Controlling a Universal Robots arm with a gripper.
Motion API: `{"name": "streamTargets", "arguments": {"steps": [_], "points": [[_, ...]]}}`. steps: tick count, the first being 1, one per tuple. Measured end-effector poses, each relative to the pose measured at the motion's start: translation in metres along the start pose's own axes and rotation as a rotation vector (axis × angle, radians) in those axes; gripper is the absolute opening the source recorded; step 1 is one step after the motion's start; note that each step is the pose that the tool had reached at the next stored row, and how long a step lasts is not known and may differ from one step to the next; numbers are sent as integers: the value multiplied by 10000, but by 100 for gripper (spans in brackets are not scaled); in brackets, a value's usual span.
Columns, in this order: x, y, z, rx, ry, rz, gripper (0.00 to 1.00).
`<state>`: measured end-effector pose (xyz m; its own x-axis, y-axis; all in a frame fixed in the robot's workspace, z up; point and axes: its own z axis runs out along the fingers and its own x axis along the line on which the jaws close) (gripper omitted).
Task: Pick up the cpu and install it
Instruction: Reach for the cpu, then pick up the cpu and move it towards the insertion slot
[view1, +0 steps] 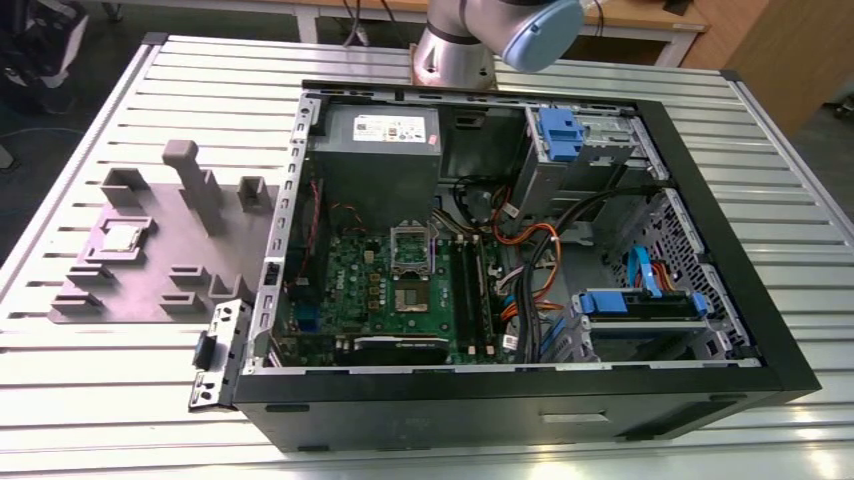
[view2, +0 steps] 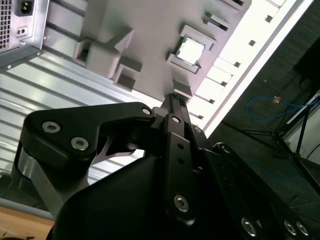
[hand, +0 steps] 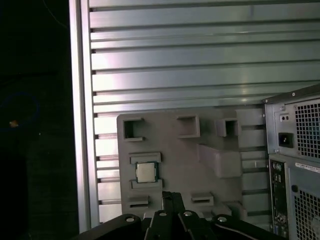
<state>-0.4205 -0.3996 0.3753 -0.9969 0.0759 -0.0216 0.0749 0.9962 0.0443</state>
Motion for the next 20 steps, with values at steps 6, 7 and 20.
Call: {"name": "streamTargets", "arguments": {"steps": [6,7,20], "points": [[179,-14,7,-1,0,1,11],[179,-14,8,-1,-1,1,11],[185,-14,7,-1,-1,1,11]]}}
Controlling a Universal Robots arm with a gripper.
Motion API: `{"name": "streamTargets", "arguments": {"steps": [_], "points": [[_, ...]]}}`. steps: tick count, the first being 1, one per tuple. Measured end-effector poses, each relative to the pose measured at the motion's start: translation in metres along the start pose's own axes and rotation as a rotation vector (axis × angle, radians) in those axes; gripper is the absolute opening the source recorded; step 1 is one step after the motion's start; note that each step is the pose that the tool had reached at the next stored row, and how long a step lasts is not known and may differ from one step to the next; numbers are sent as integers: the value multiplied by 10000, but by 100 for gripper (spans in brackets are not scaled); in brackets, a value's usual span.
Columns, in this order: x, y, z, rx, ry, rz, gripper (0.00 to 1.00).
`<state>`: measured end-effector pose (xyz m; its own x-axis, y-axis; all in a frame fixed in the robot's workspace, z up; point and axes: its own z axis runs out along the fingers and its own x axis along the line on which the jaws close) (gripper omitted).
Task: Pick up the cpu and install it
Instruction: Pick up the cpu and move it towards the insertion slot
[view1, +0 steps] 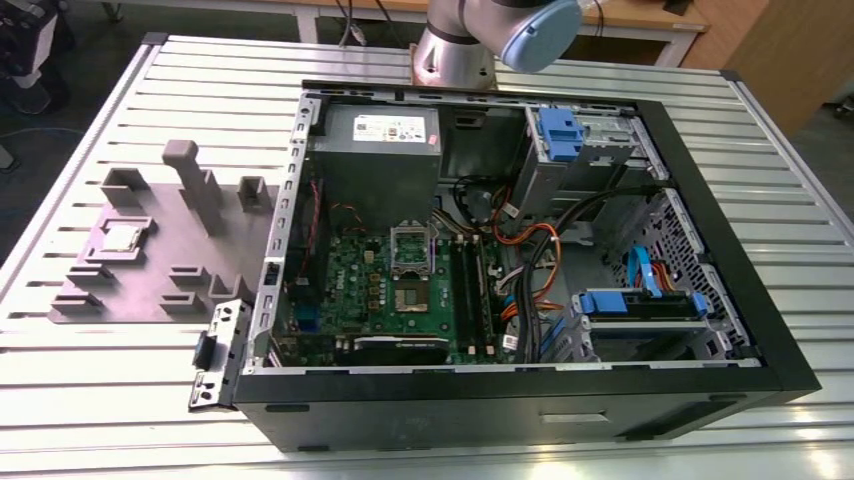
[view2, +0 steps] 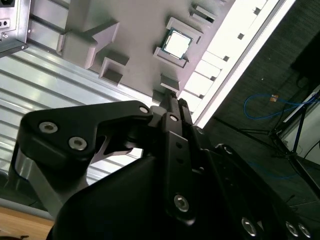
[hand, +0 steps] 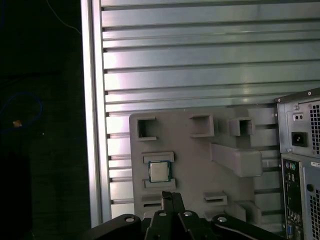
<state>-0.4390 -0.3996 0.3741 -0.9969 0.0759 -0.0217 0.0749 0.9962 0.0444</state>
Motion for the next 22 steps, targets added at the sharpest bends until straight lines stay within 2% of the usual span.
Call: {"name": "streamTargets", "arguments": {"steps": [1,2,3,4,5,10,12,13,15,17,18,22], "points": [[0,0,0,0,0,0,17],[0,0,0,0,-1,0,17],[0,0,0,0,0,-4,23],[1,0,1,0,1,-42,23],[3,-1,4,-4,5,-143,30],[18,-3,38,-15,30,-696,31],[39,-6,72,-16,31,-704,43],[51,-7,90,-16,31,-704,43],[86,-10,124,-14,35,-704,55],[116,-14,160,-14,32,-698,55],[126,-16,179,-11,31,-684,61],[141,-20,250,-3,24,-514,61]]}}
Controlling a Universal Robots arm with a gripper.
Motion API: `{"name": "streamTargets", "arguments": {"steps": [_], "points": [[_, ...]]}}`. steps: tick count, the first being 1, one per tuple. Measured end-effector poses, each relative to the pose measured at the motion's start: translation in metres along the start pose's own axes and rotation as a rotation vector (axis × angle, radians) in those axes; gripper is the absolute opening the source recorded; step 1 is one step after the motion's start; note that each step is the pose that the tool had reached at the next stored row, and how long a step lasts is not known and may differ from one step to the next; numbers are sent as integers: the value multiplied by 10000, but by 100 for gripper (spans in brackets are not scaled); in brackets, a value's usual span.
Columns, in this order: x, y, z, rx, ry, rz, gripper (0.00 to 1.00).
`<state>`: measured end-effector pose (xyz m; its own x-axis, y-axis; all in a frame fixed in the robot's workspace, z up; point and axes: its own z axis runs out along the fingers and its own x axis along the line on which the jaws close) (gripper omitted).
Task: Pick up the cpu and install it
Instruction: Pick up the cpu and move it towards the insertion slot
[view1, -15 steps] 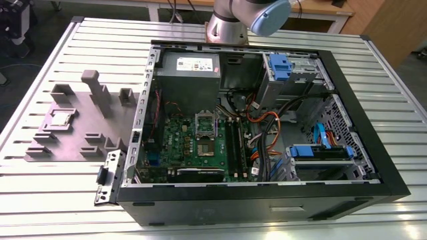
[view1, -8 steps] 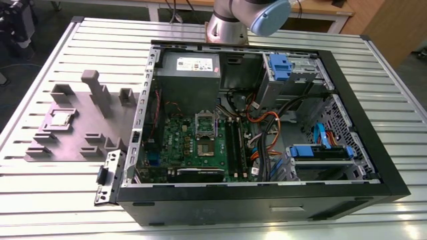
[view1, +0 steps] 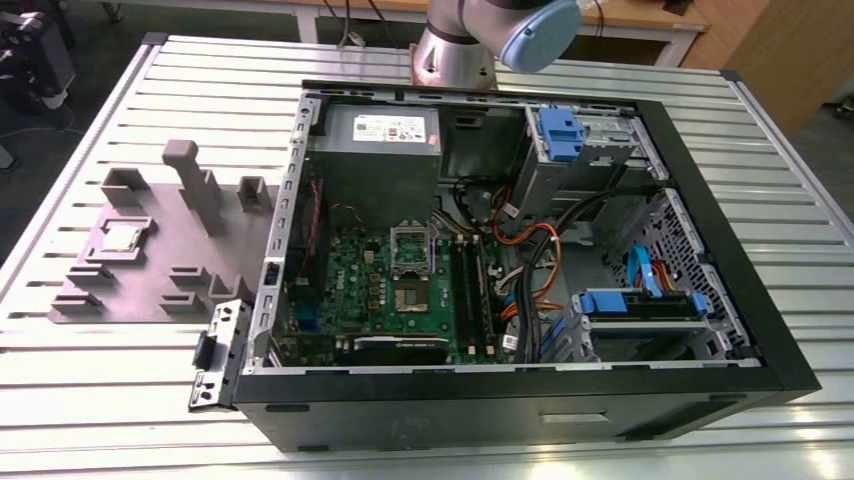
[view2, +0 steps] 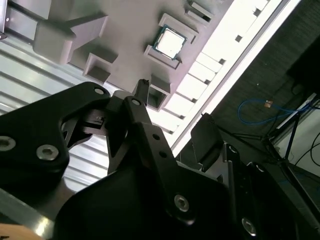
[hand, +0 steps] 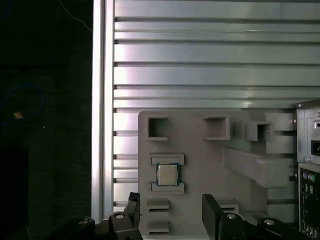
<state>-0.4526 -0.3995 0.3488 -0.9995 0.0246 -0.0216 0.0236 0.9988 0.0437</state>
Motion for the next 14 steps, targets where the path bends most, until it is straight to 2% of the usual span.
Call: {"name": "streamTargets", "arguments": {"steps": [3,14], "points": [[3,-2,51,1,-2,48,61],[3,-2,60,1,-2,49,61]]}}
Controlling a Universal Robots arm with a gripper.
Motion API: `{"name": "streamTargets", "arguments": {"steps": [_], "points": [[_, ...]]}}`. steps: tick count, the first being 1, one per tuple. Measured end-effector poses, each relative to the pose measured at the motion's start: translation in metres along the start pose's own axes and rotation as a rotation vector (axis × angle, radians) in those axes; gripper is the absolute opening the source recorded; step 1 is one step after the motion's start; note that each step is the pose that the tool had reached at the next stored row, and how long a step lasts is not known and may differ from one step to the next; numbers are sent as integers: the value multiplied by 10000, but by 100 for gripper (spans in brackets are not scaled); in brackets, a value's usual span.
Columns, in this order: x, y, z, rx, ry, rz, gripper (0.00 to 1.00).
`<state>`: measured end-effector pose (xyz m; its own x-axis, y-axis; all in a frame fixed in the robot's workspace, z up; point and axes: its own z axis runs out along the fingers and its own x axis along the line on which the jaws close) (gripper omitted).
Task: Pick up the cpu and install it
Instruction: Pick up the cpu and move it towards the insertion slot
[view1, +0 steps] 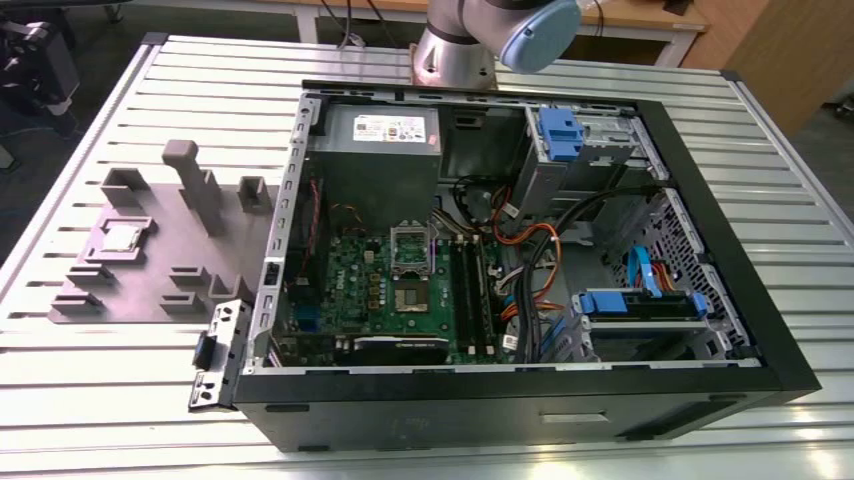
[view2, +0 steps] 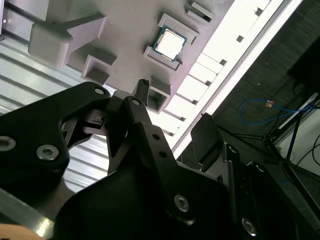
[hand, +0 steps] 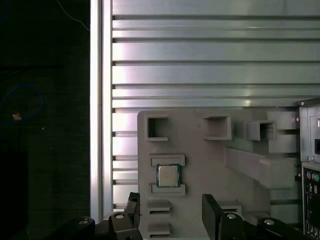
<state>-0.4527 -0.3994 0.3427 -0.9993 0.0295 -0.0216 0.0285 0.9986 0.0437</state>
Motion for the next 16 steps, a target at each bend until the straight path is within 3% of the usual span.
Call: {"name": "streamTargets", "arguments": {"steps": [16], "points": [[6,-12,244,-1,1,0,61]]}}
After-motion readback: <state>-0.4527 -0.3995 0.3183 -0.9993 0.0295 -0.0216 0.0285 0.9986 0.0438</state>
